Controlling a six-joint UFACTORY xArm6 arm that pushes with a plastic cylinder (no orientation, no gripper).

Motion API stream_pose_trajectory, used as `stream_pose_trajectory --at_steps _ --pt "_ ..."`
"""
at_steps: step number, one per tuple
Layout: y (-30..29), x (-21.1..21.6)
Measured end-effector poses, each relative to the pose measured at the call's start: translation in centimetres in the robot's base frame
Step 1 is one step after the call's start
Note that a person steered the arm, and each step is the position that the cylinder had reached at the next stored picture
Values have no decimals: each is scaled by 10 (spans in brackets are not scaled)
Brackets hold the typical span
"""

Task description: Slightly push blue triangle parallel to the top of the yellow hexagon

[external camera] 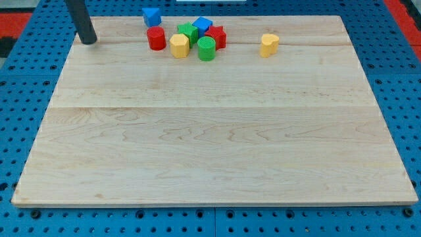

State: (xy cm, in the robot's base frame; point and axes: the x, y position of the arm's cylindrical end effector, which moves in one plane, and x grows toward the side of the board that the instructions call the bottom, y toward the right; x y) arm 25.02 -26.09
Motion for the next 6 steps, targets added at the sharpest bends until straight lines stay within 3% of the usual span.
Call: stream_pose_trajectory --at_steps 1,3,6 --pt "-3 -55" --pt "0 -59" --pt "127 -59"
